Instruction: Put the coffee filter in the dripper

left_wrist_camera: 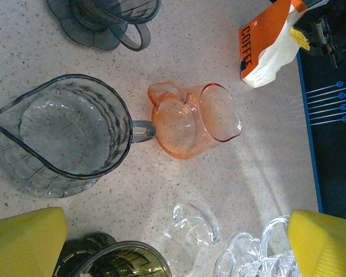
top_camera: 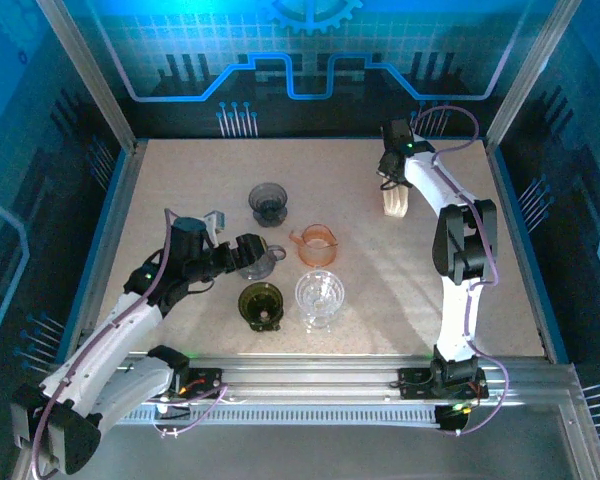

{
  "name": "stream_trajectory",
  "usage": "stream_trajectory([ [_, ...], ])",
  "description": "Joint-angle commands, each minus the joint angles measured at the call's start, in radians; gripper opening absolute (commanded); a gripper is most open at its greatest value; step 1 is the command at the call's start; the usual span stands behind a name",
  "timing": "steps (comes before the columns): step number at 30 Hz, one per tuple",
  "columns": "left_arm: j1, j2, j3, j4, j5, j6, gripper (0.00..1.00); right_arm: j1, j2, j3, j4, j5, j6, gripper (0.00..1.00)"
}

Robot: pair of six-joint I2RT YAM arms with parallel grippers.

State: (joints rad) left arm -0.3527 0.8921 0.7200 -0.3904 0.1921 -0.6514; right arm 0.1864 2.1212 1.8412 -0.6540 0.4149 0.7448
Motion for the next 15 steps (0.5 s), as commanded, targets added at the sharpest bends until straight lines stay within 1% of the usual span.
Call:
stream_trajectory([
  [1,-0.005,0.000,-0.010,0.004,0.019,0.012,0.99,-0.017,-0.022,-0.009,0.002,0.013,0.010,0.08],
  [6,-0.005,-0.001,-0.010,0.005,0.020,0.008,0.99,-0.016,-0.062,-0.041,0.018,0.012,0.001,0.02],
  [15,-0.003,-0.002,-0.009,0.004,0.027,0.006,0.99,-0.014,-0.126,-0.099,0.042,0.004,-0.009,0.02],
])
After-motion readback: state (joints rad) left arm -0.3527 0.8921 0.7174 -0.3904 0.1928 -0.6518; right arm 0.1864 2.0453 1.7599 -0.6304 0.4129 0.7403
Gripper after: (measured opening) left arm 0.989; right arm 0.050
